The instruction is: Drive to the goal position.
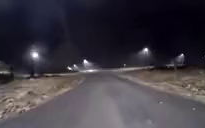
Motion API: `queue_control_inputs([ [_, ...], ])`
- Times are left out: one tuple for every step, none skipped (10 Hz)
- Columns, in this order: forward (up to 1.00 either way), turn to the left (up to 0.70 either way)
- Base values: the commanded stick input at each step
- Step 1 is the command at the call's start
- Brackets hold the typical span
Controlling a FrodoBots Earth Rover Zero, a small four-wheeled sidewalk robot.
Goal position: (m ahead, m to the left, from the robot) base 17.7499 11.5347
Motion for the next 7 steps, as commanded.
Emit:
queue_control_inputs([
  [1.00,0.05],
  [1.00,0.05],
  [1.00,0.04],
  [1.00,0.04],
  [1.00,0.04],
  [1.00,0.03],
  [1.00,0.03],
])
